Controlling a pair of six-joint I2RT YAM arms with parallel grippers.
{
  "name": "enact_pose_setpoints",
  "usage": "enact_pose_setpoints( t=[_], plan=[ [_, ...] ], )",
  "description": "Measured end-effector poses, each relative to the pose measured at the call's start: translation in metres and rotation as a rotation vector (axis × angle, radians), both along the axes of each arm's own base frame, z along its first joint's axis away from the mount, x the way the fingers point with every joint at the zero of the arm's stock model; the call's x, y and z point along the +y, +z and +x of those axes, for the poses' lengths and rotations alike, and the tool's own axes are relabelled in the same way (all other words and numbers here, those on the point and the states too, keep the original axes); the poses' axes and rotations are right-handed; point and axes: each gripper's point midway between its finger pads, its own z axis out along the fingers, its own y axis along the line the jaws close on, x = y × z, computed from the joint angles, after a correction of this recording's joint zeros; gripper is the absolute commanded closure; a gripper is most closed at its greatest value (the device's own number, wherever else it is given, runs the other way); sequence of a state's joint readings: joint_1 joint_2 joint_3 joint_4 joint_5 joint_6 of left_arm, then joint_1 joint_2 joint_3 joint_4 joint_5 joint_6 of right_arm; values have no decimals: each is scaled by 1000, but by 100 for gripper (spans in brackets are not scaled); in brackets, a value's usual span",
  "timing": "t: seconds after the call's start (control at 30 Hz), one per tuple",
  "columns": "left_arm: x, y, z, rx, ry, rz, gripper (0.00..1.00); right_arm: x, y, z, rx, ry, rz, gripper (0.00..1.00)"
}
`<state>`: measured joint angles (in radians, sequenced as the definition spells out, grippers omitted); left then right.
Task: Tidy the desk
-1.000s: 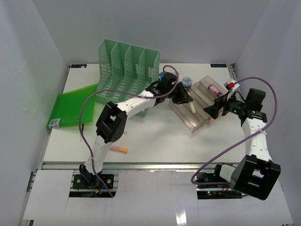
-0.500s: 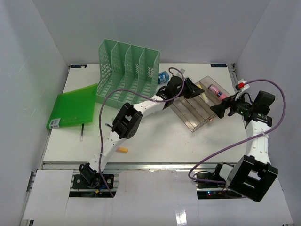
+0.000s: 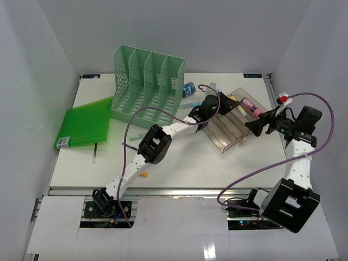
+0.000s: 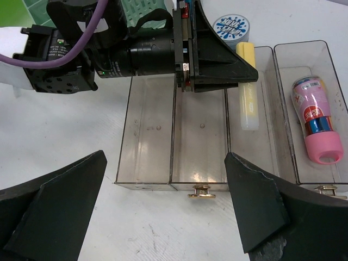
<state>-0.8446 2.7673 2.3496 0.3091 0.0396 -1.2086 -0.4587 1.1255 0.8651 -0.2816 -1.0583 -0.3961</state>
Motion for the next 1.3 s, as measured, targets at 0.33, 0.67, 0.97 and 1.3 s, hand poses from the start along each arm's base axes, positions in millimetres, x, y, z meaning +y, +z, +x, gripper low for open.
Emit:
enact_pose_setpoints(
  t=[0.33,0.67,0.97,1.3],
  plan=[
    [5,-17,7,4,74,97,37,1,-3,-2,6,6,12,4],
    [4,-6,8,-42,76,117,20,-1,-1,-3,1,4,22,4],
    [15,8,9,-142,87,255,19,10,6,-9,-29,78,54,5],
    [105,183,-40,-423,148,392,17,83,4,-47,-127,439,9,10]
  ],
)
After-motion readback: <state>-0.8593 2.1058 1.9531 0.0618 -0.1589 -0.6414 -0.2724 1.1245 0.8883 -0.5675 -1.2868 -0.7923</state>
